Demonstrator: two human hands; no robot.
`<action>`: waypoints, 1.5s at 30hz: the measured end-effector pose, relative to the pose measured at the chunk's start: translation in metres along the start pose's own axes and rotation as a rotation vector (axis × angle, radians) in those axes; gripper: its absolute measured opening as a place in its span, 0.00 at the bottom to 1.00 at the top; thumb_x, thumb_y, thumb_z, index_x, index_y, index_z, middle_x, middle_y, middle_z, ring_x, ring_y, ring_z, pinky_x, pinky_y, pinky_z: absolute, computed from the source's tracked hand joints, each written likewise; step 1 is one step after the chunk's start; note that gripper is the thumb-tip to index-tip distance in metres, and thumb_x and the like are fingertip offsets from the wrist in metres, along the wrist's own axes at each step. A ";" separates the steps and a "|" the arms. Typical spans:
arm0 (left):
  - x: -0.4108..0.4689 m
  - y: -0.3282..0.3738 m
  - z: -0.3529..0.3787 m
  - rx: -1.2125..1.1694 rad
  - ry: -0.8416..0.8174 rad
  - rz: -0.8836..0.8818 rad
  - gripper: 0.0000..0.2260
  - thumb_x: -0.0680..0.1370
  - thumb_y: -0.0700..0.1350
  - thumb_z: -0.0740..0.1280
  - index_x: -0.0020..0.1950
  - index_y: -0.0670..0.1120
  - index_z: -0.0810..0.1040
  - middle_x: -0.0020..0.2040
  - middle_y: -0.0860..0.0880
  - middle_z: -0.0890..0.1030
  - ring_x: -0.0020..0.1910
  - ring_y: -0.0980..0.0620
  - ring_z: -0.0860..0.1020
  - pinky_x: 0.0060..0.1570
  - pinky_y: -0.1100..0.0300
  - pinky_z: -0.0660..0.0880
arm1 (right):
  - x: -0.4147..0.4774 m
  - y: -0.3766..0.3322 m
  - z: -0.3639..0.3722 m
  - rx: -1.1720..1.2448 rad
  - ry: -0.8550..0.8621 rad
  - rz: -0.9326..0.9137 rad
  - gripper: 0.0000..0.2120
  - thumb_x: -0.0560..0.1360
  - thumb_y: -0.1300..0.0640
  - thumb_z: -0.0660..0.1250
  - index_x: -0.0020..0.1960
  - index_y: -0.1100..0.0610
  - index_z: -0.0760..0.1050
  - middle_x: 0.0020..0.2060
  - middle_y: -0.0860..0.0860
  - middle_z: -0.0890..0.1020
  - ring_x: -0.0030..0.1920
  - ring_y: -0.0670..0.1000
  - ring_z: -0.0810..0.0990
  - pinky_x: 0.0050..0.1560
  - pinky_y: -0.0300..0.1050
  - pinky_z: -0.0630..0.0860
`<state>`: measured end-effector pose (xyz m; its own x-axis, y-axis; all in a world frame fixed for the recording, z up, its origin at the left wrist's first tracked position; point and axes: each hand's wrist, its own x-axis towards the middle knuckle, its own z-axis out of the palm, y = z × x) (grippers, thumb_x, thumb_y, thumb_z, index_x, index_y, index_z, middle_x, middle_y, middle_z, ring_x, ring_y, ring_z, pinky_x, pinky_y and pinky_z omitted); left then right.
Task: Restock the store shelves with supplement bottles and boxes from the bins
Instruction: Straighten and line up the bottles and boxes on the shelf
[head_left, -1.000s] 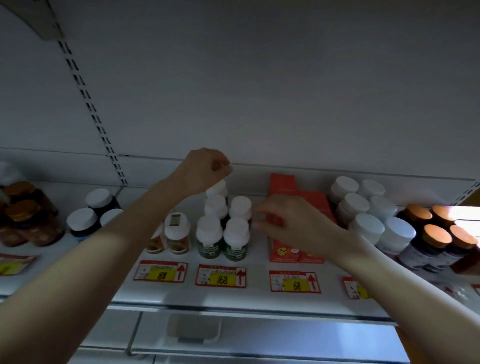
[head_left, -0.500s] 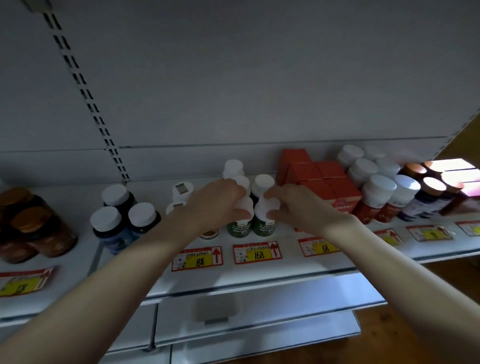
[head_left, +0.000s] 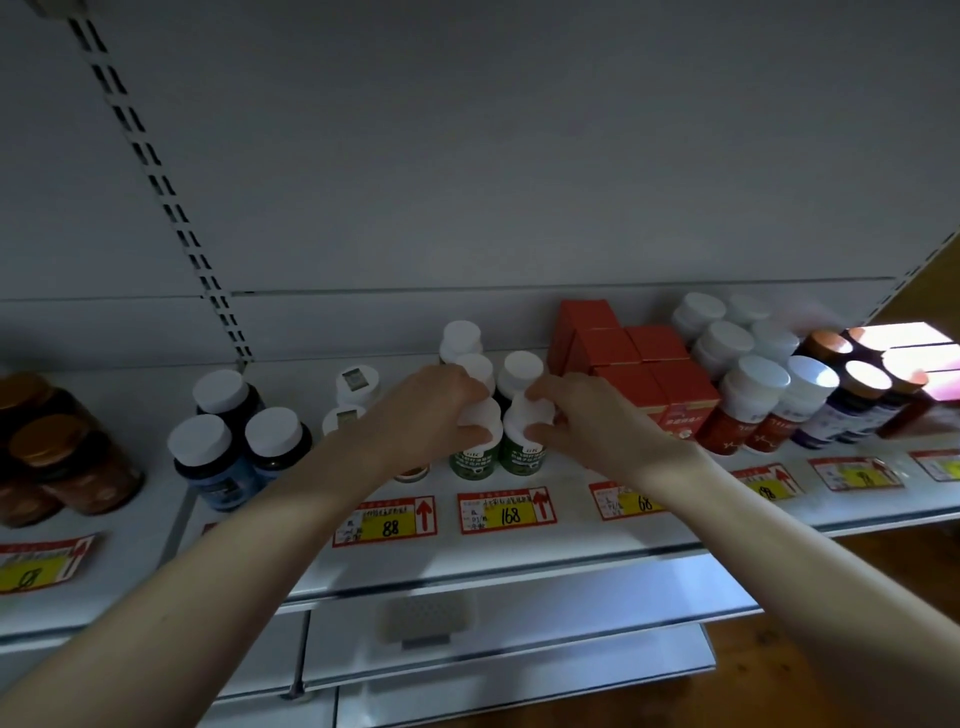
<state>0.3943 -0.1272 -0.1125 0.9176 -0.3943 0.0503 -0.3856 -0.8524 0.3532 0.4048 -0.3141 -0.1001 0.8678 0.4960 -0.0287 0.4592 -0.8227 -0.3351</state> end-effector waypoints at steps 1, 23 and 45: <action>-0.001 0.001 0.000 -0.002 -0.006 0.001 0.17 0.75 0.48 0.68 0.60 0.40 0.77 0.55 0.42 0.78 0.53 0.46 0.75 0.52 0.53 0.71 | -0.001 -0.001 -0.003 0.001 -0.018 -0.007 0.20 0.76 0.53 0.65 0.67 0.56 0.68 0.56 0.54 0.77 0.52 0.51 0.76 0.46 0.38 0.67; 0.046 -0.012 -0.016 0.050 -0.045 -0.143 0.17 0.75 0.47 0.67 0.61 0.40 0.76 0.55 0.39 0.78 0.53 0.44 0.75 0.50 0.56 0.72 | 0.068 0.013 -0.017 -0.057 -0.083 -0.046 0.21 0.74 0.52 0.67 0.63 0.61 0.72 0.59 0.57 0.76 0.58 0.54 0.75 0.43 0.35 0.61; 0.085 -0.035 -0.022 -0.080 0.005 -0.250 0.20 0.77 0.46 0.66 0.67 0.39 0.71 0.65 0.41 0.73 0.61 0.45 0.72 0.54 0.63 0.65 | 0.033 0.012 -0.008 0.009 0.037 -0.041 0.14 0.78 0.57 0.59 0.56 0.67 0.75 0.54 0.61 0.76 0.54 0.59 0.75 0.55 0.52 0.69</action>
<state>0.4881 -0.1239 -0.0998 0.9839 -0.1733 -0.0429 -0.1386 -0.8929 0.4284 0.4404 -0.3096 -0.0974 0.8550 0.5183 0.0195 0.4925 -0.7994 -0.3442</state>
